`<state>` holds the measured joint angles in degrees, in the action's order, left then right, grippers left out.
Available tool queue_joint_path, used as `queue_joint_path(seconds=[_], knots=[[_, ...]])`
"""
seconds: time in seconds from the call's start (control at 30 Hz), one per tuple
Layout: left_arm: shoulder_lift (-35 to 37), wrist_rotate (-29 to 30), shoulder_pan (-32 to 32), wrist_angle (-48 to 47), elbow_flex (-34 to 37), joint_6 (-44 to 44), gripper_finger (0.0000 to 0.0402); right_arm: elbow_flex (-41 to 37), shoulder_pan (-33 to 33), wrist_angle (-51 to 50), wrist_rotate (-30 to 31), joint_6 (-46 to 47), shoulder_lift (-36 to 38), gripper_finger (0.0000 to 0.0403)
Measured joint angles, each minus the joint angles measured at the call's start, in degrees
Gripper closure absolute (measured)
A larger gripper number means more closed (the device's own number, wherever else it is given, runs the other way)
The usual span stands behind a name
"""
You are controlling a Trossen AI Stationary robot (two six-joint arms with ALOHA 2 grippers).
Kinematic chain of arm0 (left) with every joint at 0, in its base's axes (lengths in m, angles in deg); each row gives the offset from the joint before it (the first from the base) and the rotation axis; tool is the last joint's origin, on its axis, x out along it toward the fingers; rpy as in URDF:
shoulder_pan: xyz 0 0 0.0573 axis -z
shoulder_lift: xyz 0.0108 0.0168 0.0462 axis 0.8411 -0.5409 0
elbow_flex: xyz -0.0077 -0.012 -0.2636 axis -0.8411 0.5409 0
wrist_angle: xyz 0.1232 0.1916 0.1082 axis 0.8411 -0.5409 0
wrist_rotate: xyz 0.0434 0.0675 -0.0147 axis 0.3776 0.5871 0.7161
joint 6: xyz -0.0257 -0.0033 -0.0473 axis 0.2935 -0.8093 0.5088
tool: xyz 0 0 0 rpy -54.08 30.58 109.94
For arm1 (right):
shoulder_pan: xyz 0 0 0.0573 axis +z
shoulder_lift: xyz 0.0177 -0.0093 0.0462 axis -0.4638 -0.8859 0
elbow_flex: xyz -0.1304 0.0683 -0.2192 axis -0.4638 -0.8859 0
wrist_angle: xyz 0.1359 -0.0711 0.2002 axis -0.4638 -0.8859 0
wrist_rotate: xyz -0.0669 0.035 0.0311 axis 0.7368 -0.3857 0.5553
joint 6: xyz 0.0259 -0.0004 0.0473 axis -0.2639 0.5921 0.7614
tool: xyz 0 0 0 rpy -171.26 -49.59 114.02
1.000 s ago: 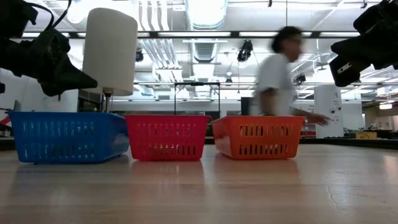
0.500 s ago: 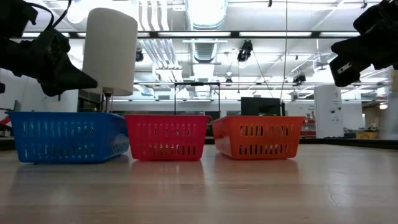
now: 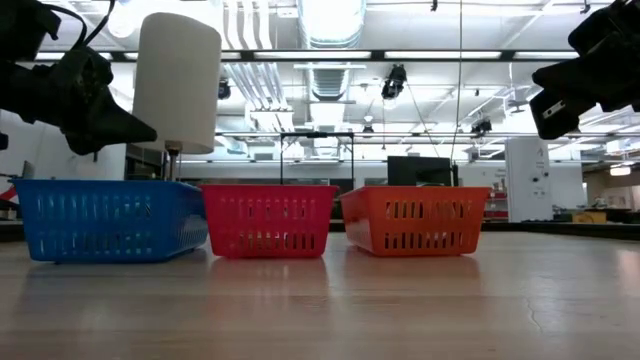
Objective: Pick and place Stapler, Stapler remover, tape
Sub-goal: Return to Home Position
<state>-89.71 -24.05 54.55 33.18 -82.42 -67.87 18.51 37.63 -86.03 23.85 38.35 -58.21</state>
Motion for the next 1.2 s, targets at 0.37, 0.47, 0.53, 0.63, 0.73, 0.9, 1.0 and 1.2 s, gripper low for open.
queue_joint_path(seconds=[0.37,0.47,0.53,0.63,0.73,0.9,1.0,1.2], knots=[[0.00,0.00,0.00,-0.01,0.00,0.00,0.0358,0.00,-0.02,0.00,0.01,0.00,0.00,0.0394],[0.00,0.00,0.00,-0.01,0.00,0.00,0.0361,0.00,0.00,0.00,0.01,0.00,0.00,0.0394],[0.00,0.00,0.00,-0.01,0.00,0.00,0.0362,0.00,0.00,0.00,-0.01,0.00,0.00,0.0394],[0.00,0.00,0.00,-0.01,0.00,0.00,0.0360,0.01,0.00,0.00,0.00,0.00,0.00,0.0394],[0.00,0.00,0.00,-0.01,0.00,0.00,0.0357,0.00,0.00,0.00,-0.01,0.00,0.00,0.0394],[0.00,0.00,0.00,-0.01,0.00,0.00,0.0353,0.00,0.00,0.00,0.00,0.00,0.00,0.0394],[0.00,0.00,0.00,-0.01,0.00,0.01,0.0354,0.00,0.00,0.00,0.00,0.00,0.00,0.0394],[0.00,0.00,0.00,-0.01,0.00,0.00,0.0361,0.00,0.00,0.00,0.01,0.00,0.00,0.0394]])
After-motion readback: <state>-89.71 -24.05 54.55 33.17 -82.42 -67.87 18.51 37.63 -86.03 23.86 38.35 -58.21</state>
